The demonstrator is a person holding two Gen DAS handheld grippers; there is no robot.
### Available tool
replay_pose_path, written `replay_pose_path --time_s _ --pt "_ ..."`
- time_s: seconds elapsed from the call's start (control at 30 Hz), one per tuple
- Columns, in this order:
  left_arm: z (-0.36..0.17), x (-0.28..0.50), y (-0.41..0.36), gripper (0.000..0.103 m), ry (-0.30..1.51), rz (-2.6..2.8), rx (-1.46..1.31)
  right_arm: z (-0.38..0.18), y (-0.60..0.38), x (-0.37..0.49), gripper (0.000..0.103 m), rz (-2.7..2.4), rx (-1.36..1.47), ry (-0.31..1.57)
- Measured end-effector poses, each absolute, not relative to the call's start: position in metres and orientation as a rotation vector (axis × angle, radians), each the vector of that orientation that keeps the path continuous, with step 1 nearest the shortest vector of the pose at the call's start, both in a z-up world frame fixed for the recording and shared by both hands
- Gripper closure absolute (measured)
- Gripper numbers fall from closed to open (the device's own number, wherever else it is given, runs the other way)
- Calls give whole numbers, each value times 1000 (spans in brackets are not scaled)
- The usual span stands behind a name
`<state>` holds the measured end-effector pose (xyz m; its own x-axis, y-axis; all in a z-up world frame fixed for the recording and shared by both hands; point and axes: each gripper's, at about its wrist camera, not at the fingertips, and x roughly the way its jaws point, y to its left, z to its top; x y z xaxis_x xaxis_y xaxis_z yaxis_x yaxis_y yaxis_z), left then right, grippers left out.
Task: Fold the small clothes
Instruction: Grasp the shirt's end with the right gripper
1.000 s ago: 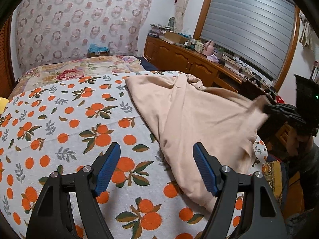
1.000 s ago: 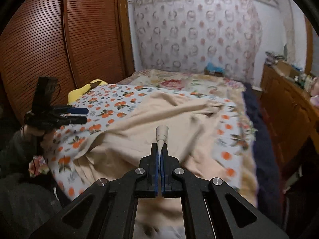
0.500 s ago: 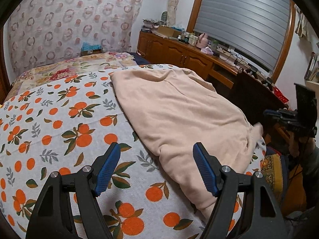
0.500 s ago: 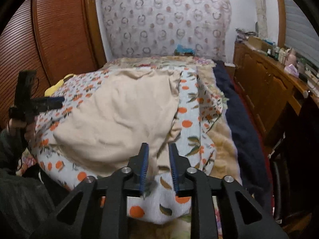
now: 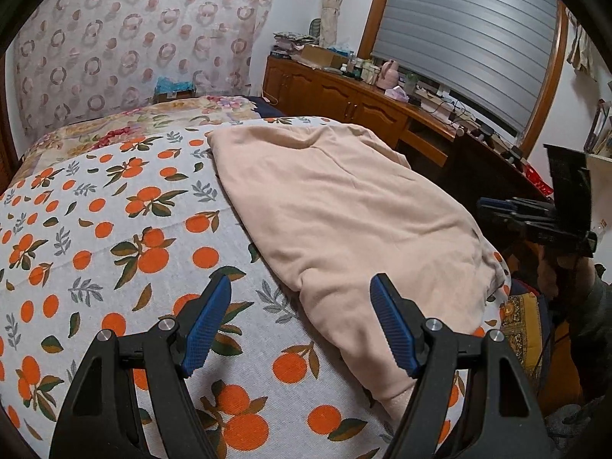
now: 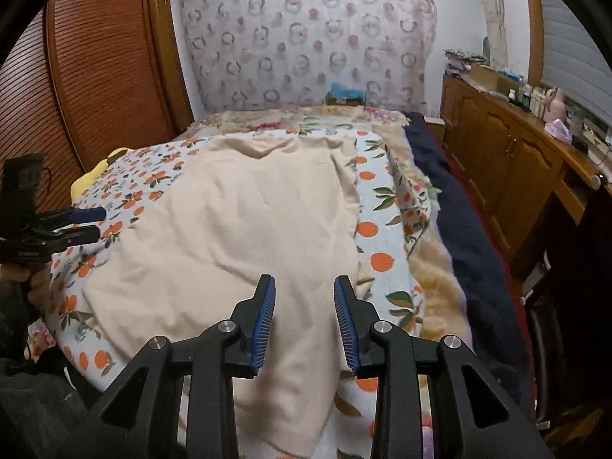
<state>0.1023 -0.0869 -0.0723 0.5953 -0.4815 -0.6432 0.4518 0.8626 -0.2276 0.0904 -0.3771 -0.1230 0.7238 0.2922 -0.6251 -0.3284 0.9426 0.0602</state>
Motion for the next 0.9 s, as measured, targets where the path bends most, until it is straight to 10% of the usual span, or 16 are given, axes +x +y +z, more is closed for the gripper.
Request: replay_pose_path --time_s 0.4,0.9 --pt "-82 98 -89 27 791 -542 -44 -134 -383 94 49 322 -33 755" --pt "-96 78 -112 27 881 -628 -20 -142 -376 84 48 310 -100 796"
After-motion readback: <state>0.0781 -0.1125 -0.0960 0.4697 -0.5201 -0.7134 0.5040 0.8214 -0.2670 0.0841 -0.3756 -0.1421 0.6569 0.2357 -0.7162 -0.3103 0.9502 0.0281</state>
